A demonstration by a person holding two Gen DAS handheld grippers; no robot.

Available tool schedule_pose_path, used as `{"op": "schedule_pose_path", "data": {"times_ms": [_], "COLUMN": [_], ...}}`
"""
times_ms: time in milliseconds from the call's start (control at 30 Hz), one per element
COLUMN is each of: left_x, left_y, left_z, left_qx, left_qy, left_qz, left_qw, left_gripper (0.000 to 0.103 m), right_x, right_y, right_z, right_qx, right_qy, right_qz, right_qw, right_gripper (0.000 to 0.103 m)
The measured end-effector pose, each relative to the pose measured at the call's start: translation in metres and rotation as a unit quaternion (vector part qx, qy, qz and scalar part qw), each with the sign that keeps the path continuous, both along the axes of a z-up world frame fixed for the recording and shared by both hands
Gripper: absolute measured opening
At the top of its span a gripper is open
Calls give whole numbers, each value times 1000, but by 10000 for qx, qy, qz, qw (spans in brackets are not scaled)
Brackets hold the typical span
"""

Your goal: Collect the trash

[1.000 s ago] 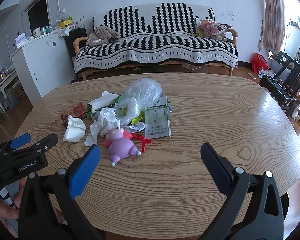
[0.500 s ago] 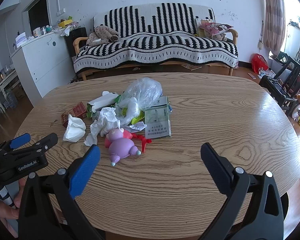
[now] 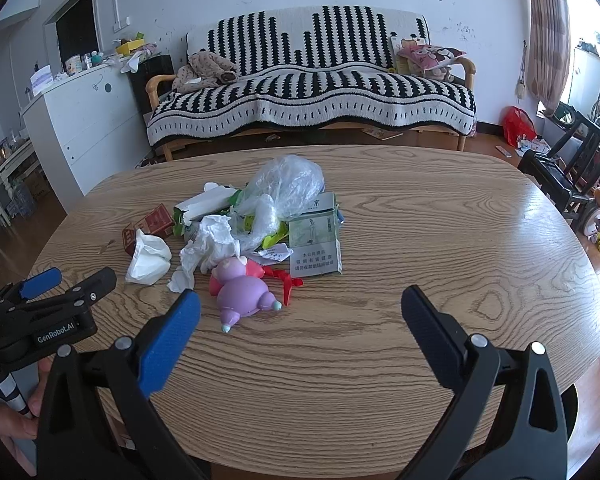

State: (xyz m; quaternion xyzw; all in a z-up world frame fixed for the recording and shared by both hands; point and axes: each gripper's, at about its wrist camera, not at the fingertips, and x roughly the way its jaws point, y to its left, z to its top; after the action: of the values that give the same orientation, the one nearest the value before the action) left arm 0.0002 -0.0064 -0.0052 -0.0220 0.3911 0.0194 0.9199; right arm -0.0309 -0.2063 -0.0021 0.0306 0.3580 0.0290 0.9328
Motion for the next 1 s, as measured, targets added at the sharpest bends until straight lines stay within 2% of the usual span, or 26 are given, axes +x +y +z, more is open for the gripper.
{"op": "schedule_pose_path", "data": {"times_ms": [567, 667, 767, 833, 1000], "left_x": [2, 8, 18, 28, 56], "left_y": [2, 10, 23, 27, 18], "left_z": [-5, -11, -19, -27, -41], "left_qx": [-24, -108, -372, -426, -10], "left_qy": [51, 242, 515, 667, 684], "left_qz": [-25, -95, -130, -194, -482], "left_qw": [10000, 9996, 9979, 9967, 9965], "left_gripper": [97, 97, 97, 97, 97], "right_x": [4, 21, 52, 70, 102], "right_y": [-3, -22, -51, -61, -66], "right_z": [2, -2, -17, -30, -62], "right_qx": [-7, 249, 783, 998, 1282], "right_qy": [20, 193, 573, 784, 1161], "right_qz": [22, -24, -118, -97, 32], "right_qw": [10000, 9995, 9952, 9919, 9849], "right_gripper": [97, 97, 97, 94, 89]}}
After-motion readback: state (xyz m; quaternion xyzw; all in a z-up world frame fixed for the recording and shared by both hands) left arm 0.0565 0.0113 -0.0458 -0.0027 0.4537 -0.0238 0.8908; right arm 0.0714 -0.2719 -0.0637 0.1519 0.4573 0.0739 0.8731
